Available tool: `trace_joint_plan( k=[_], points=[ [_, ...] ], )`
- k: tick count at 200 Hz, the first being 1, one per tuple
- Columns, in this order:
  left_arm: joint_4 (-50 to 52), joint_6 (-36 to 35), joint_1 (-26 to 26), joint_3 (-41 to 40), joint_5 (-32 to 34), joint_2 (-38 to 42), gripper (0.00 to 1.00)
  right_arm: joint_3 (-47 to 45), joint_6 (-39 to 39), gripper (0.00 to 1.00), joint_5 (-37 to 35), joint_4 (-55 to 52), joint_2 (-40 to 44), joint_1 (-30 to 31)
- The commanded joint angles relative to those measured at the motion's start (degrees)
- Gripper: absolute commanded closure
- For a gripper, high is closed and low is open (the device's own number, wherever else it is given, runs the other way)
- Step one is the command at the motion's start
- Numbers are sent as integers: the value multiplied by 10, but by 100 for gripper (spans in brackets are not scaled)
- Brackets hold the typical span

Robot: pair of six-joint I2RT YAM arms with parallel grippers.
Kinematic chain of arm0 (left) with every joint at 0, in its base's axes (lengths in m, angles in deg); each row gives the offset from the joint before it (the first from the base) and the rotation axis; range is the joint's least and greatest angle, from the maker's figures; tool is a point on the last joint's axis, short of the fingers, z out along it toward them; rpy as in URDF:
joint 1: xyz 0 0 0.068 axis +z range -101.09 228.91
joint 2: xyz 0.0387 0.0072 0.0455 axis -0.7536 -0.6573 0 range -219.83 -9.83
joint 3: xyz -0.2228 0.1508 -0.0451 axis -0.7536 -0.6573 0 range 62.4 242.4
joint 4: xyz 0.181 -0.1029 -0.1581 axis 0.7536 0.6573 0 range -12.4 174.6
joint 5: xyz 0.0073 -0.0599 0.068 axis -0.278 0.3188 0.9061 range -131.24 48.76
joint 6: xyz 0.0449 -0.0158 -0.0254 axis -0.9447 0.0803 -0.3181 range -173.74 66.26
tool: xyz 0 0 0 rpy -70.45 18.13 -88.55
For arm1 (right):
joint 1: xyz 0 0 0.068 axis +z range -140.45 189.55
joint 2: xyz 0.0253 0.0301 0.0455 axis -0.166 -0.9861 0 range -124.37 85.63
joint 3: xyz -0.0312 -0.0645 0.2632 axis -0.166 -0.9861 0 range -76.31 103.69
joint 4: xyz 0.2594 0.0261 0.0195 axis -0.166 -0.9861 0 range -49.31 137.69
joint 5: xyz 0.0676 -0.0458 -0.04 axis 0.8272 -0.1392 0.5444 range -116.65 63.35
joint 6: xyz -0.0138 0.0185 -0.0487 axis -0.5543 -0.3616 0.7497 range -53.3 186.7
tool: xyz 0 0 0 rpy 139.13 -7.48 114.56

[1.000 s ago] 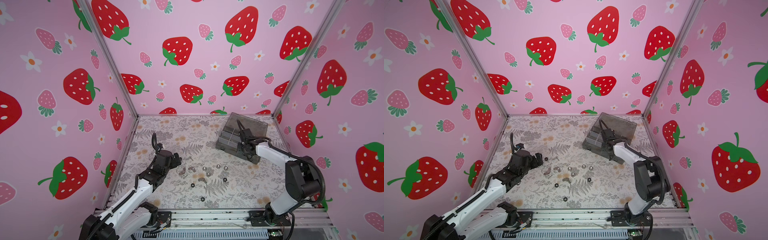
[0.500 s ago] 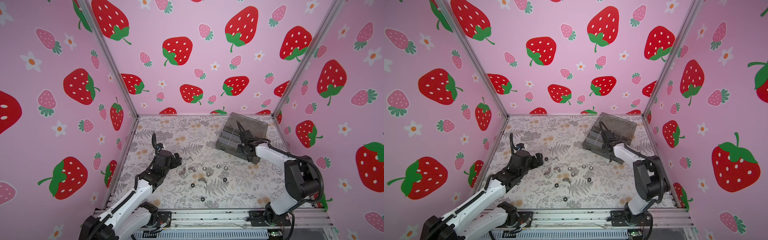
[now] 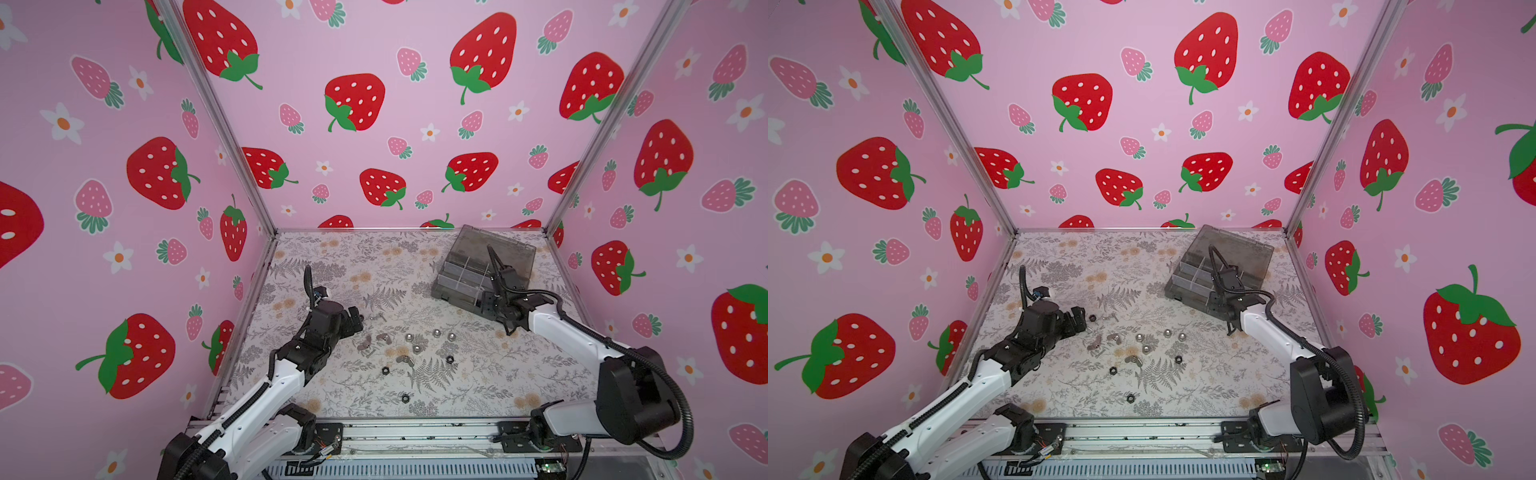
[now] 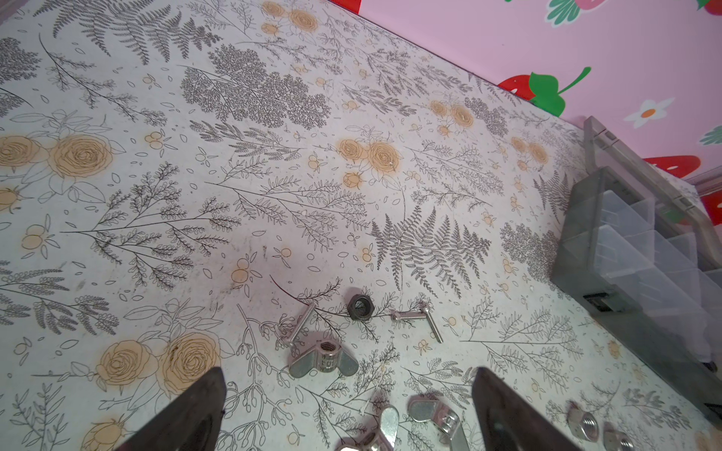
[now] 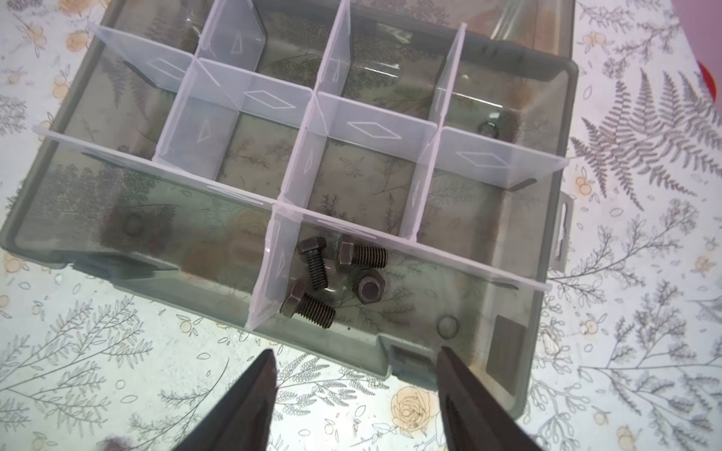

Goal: Sort the screws and nuts into containers
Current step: Place the screw into the container.

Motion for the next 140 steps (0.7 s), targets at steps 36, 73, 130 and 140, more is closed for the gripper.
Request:
trace_joint_plan(
  k=[36,73,130,140],
  points=[
    [11,-26,-38,40,-13,-38,1,-62,-10,0,-46,58,63,-4],
    [49,-35,-101,84,-11,-88,6,-102,-28,0,-101,69,93,-3],
    [151,-21,-185,165,-14,-212,22,-127,-50,0,-139,73,105,-4],
    [159,-14,-197,172,-14,-231,23,-131,-52,0,-140,76,108,-4]
  ],
)
